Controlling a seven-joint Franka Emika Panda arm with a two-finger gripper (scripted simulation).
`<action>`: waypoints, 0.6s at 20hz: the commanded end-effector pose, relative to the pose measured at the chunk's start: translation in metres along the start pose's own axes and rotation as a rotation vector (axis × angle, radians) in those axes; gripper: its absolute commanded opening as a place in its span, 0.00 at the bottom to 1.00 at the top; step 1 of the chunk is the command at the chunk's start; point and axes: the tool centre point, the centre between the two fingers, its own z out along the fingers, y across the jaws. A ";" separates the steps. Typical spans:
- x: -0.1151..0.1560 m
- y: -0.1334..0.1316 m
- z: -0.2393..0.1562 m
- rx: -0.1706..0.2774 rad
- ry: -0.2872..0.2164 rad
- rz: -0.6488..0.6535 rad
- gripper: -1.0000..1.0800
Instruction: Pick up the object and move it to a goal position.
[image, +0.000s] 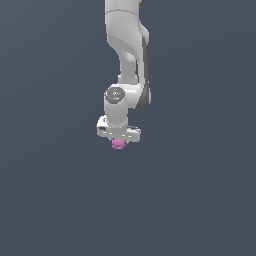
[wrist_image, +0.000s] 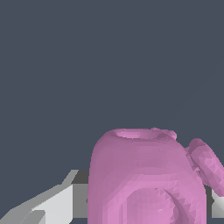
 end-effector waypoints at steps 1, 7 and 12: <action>0.003 0.001 -0.011 0.000 0.001 0.000 0.00; 0.012 0.003 -0.054 0.000 0.001 0.000 0.00; 0.023 0.006 -0.102 0.000 0.001 0.001 0.00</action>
